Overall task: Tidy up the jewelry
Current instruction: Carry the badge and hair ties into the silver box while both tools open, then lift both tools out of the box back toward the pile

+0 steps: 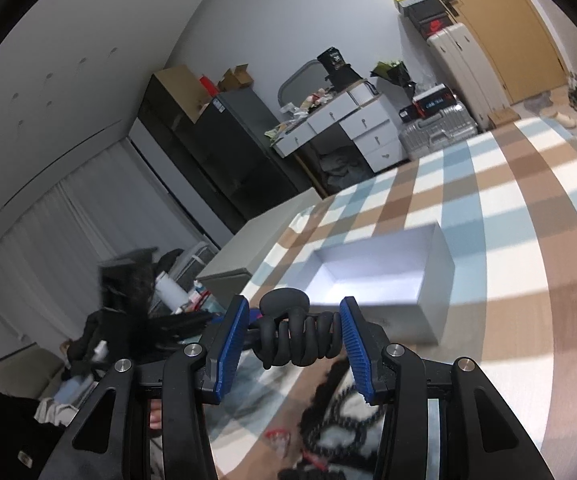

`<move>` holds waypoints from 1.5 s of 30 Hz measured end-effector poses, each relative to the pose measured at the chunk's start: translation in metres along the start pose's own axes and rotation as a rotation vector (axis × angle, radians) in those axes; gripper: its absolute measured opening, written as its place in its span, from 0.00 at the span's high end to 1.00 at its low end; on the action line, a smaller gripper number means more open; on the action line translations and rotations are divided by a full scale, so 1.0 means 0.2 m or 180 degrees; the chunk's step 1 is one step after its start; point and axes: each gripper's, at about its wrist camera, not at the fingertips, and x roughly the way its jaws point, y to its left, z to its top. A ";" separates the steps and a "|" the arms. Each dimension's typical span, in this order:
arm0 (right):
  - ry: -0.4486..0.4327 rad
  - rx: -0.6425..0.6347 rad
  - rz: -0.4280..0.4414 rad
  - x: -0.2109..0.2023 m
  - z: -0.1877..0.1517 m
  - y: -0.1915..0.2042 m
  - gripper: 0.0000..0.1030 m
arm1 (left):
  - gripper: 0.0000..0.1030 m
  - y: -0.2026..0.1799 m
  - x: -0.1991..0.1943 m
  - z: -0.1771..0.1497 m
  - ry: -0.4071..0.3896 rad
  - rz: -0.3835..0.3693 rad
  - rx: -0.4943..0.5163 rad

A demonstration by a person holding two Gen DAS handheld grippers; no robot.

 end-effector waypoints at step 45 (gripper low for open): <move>0.0101 -0.0228 -0.0738 0.28 0.28 -0.12 0.29 | 0.39 0.19 0.26 0.20 0.0094 0.0020 -0.0194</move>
